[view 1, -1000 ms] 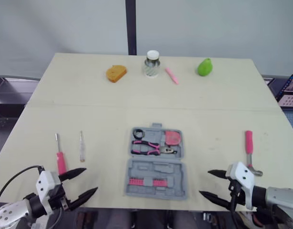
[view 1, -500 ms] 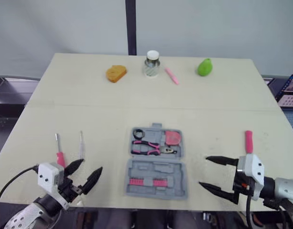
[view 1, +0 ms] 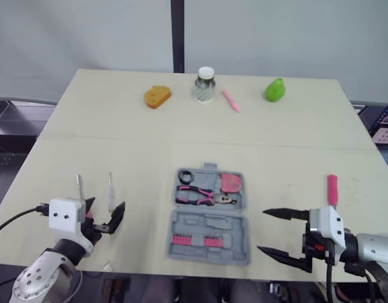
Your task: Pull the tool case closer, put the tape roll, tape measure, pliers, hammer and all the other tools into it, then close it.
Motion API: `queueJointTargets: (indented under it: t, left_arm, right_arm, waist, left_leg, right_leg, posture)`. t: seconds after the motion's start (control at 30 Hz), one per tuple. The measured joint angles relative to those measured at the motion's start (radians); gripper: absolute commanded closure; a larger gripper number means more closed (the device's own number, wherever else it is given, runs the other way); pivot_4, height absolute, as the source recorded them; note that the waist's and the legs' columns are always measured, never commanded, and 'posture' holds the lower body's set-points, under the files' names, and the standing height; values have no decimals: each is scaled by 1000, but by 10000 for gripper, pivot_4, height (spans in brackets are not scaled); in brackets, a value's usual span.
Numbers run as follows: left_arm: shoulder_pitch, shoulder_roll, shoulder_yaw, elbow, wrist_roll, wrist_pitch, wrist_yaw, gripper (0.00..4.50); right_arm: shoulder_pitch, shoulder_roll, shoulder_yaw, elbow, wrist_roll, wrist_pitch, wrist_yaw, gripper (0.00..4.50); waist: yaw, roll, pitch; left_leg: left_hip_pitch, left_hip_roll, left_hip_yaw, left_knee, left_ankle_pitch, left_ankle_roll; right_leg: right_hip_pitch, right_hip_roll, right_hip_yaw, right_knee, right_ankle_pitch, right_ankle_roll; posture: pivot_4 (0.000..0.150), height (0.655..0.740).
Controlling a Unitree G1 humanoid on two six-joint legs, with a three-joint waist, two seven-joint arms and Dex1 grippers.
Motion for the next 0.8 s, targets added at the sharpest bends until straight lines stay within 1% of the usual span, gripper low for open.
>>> queueJointTargets:
  t: [0.07,0.2,0.33,0.53,0.8]
  left_arm:
    - [-54,-12,0,-13,-5,73,54,387]
    - [-212,-34,13,-8,-26,204,147,387]
    - [-326,-63,41,68,-33,314,212,387]
    - [-412,-87,57,141,-30,400,254,387]
    - [-461,-102,47,191,25,460,284,387]
  right_arm:
    - [-3,0,4,2,-1,0,-3,777]
    - [-15,0,12,5,-6,1,-20,777]
    - [-18,0,12,6,-10,2,-42,777]
    - [-10,0,12,5,-17,5,-66,777]
    - [-4,0,12,5,-18,10,-88,777]
  waist:
    - [4,0,0]
    - [6,-1,0]
    - [0,0,-1]
    - [1,-1,-1]
    - [2,-1,0]
  left_leg:
    - [0,0,-1,0,0,0]
    - [0,-1,-1,1,0,0]
    - [0,-1,-1,1,1,-1]
    - [0,-1,-1,1,1,-1]
    - [0,-1,-1,1,1,-1]
  right_leg:
    - [0,0,0,1,0,0]
    - [0,0,0,2,0,0]
    - [0,1,0,3,0,0]
    - [0,1,0,3,0,0]
    - [0,1,0,3,0,0]
  posture:
    - [1500,6950]
    - [1500,6950]
    - [1500,6950]
    - [1500,6950]
    - [1500,6950]
